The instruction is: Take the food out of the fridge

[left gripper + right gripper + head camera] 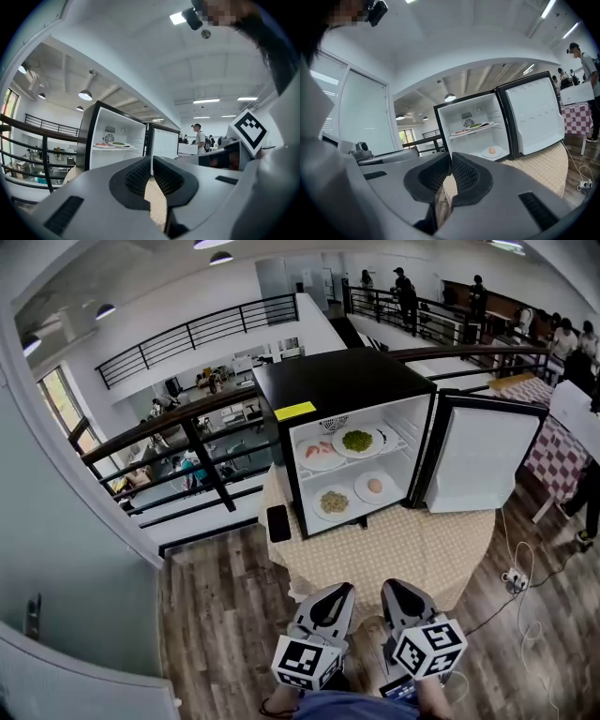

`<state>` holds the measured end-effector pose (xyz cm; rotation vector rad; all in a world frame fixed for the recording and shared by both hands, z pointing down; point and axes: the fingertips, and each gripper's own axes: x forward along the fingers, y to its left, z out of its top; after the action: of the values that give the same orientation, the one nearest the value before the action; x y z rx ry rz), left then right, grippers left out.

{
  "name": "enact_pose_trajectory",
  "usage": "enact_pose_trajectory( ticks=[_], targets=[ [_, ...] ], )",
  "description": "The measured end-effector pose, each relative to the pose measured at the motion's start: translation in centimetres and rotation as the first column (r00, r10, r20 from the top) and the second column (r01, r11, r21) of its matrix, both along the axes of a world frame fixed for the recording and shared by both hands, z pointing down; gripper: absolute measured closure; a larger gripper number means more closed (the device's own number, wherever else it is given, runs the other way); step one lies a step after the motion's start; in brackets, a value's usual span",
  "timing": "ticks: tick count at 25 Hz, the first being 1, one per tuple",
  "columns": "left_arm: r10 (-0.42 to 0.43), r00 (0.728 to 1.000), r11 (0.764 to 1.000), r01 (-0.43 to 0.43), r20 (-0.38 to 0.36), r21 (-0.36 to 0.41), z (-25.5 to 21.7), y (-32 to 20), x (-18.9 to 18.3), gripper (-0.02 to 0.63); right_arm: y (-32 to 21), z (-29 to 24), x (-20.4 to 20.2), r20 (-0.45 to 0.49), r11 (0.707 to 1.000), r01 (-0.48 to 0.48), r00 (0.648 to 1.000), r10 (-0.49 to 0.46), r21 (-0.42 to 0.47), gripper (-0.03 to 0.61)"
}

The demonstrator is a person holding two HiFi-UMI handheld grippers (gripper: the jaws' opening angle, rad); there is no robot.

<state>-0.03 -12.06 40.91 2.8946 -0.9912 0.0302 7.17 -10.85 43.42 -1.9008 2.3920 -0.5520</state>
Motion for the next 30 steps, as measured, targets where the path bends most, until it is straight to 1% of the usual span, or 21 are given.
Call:
enact_pose_trajectory(
  ticks=[6,12,17,23,30],
  targets=[
    [0.018,1.000,1.000,-0.018,-0.020,-0.001,-0.4,-5.8,-0.2,0.592,-5.0,0.1,-0.5,0.002,1.000,-0.017,1.000,0.017,-0.013,0.549],
    [0.077,0.997,0.997,-0.077,-0.020,-0.016,0.3,-8.8,0.7,0.592,-7.7,0.6,-0.1,0.020,0.997,-0.072,0.997,0.073,-0.030,0.549],
    [0.102,0.995,0.994,-0.102,-0.018,-0.031,1.0,-10.0,0.7,0.592,-8.8,1.5,-0.2,0.024,0.995,-0.091,0.995,0.092,-0.038,0.549],
    [0.101,0.994,0.993,-0.103,-0.032,-0.057,1.4,-10.7,0.1,0.592,-9.3,1.8,-0.8,0.032,0.995,-0.089,0.995,0.091,-0.050,0.549],
    [0.098,0.995,0.991,-0.101,-0.034,-0.088,2.1,-10.9,0.5,0.592,-9.6,2.2,-0.3,0.037,0.994,-0.089,0.995,0.092,-0.062,0.549]
  ],
)
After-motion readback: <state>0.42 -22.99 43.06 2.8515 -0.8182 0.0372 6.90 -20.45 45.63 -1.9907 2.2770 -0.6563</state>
